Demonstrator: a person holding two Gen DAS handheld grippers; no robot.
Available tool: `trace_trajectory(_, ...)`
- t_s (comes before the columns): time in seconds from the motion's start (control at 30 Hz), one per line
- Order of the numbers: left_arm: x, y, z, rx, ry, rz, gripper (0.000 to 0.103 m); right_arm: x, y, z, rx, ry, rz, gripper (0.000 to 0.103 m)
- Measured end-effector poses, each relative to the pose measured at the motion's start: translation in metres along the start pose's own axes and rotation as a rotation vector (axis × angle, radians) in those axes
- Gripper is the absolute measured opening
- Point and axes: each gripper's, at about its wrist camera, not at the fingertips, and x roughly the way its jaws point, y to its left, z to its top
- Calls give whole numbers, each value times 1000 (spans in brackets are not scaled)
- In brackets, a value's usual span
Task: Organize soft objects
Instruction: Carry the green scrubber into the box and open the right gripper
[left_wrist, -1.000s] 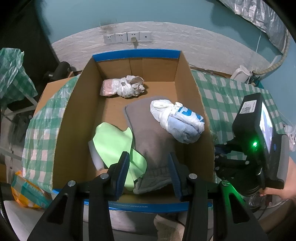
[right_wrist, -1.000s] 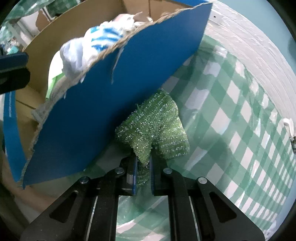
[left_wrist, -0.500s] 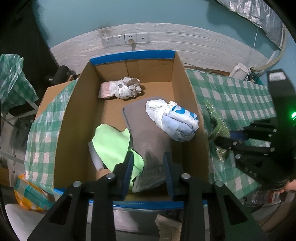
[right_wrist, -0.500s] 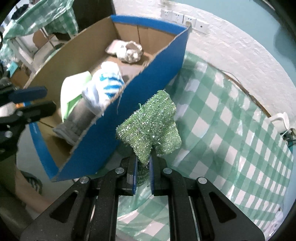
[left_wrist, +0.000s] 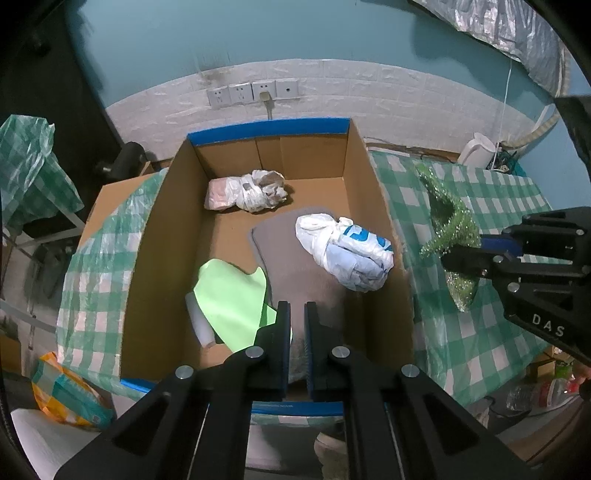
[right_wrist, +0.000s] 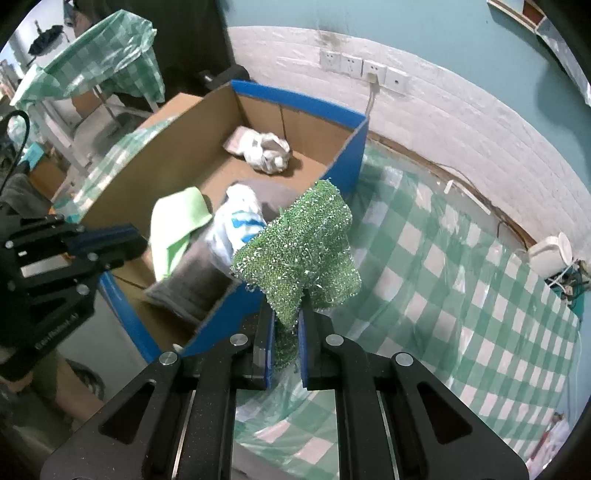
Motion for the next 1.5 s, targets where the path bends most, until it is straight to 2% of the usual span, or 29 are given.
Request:
trace_trajectory(0.37,-9,9,2,-10,-29,19,6,-5,27,29,-30,-27,32,9)
trace_trajectory(0.87,1,48,-3,-89,-8,41,6,20,60,57,-71,-3,69,9)
trace_trajectory(0.97,5,55,-4,-110,2,47,7,23,62,60,-64,-6,90,13)
trace_trajectory(1.0,6,57,-5,-116,7,50,8,24,62,60,-59,-7,93,17)
trace_trajectory(1.03,8,60,-5,-127,14,56,14,24,62,60,-56,-12,93,19)
trace_trajectory(1.13,11,64,-5,-140,33,71,39,23,61,59,-57,-29,89,38)
trace_trajectory(1.17,12,65,-5,-145,34,73,47,21,60,58,-53,-38,85,48)
trace_trajectory(1.2,11,66,-5,-148,31,71,49,19,59,58,-49,-46,82,54)
trace_trajectory(1.37,0,64,-3,-146,-15,84,64,9,49,55,-14,-68,71,56)
trace_trajectory(1.5,-7,61,-1,-142,-27,79,70,-4,38,48,20,-83,67,58)
